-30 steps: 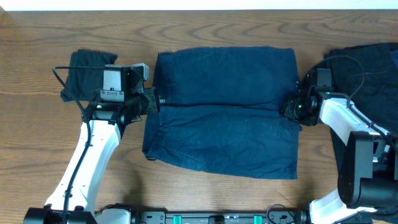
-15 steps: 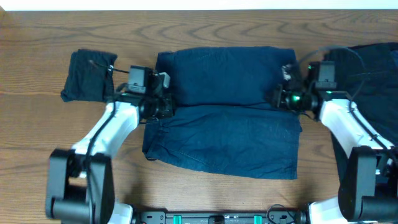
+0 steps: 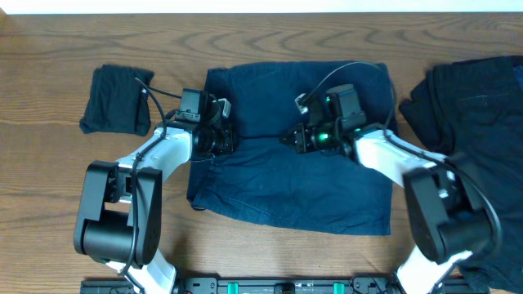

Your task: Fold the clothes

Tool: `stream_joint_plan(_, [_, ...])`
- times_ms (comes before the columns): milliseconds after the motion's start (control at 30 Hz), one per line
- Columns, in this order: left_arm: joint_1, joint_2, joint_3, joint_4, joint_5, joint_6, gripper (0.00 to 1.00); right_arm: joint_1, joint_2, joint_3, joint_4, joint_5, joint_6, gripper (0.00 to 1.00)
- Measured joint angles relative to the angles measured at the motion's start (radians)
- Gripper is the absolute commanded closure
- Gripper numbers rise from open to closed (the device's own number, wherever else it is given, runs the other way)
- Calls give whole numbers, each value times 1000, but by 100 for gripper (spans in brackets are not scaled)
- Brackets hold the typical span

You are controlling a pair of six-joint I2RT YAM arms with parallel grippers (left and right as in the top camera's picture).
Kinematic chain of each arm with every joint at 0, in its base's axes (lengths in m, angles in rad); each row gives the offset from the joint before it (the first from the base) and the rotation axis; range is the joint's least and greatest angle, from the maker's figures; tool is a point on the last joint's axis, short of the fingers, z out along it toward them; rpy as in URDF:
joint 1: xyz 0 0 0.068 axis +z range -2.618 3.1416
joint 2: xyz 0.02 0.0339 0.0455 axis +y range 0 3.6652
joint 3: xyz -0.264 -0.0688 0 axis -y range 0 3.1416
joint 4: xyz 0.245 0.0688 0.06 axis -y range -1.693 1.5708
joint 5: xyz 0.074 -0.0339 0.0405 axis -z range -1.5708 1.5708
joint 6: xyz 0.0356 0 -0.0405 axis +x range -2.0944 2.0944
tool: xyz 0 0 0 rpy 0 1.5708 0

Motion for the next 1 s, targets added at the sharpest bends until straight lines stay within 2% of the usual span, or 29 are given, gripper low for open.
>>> stream_joint_plan(200, [0,6,4,2,8,0,94,14,118,1,24,-10,55,99])
stream_joint_plan(533, [-5,6,5,-2,-14,0,94,-40,127,11,-71,-58,68,99])
stream_joint_plan(1000, [-11,6,6,-5,-31,0,94,-182,124,33,-293,-73,-26,98])
